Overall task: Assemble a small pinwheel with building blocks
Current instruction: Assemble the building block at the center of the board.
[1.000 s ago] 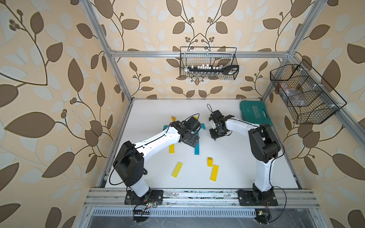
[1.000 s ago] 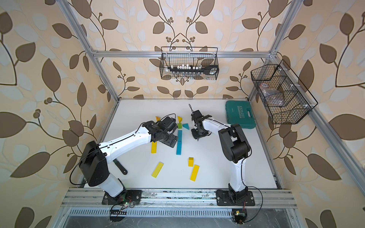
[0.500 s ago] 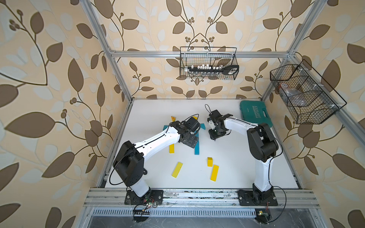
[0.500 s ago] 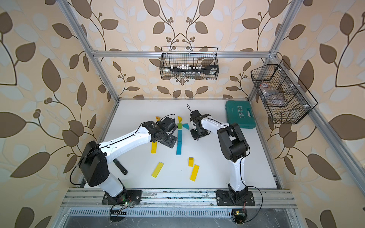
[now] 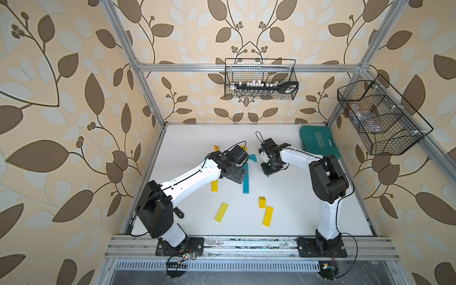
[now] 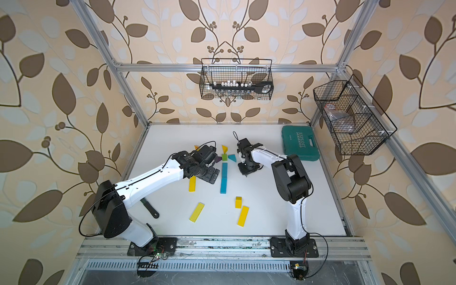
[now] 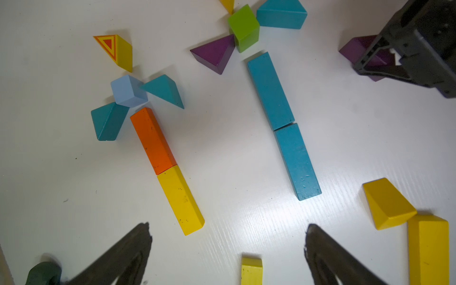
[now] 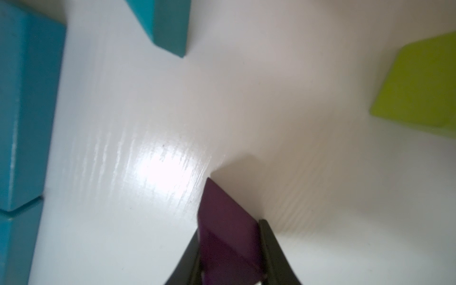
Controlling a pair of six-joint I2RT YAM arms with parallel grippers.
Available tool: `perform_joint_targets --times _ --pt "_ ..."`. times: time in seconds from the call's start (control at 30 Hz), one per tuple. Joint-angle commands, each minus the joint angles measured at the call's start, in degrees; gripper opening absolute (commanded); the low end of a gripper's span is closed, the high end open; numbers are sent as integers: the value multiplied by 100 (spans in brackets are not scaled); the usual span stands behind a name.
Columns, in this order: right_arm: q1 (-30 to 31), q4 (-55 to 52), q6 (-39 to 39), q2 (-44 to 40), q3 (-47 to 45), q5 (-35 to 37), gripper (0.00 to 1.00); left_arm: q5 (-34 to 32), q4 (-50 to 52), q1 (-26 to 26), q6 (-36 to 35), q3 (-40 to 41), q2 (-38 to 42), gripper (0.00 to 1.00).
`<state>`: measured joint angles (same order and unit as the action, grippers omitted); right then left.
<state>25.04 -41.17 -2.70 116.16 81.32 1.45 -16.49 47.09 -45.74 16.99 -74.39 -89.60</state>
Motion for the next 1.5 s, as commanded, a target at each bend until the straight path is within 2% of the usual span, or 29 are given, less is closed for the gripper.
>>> perform_joint_targets --times 0.0,0.23,0.33,0.57,0.93,1.13,1.47 --pt "-32 -182 175 82 155 -124 22 -149 107 56 32 67 285 99" --pt "-119 -269 902 356 587 -340 14 -231 152 82 6 40 294 99" --pt "-167 -314 1372 487 835 -518 8 -251 109 87 -12 107 337 99" --pt "-339 -907 2368 740 1634 -646 4 -302 142 91 -12 100 321 99" --pt "-434 -1150 4588 993 2293 -928 4 -232 118 126 -21 79 209 99" --pt "-597 -1367 5200 1437 2876 -1192 4 -170 114 144 -16 58 154 99" --pt "-807 -1631 6205 1880 3357 -1481 4 -96 135 191 -29 23 61 99"
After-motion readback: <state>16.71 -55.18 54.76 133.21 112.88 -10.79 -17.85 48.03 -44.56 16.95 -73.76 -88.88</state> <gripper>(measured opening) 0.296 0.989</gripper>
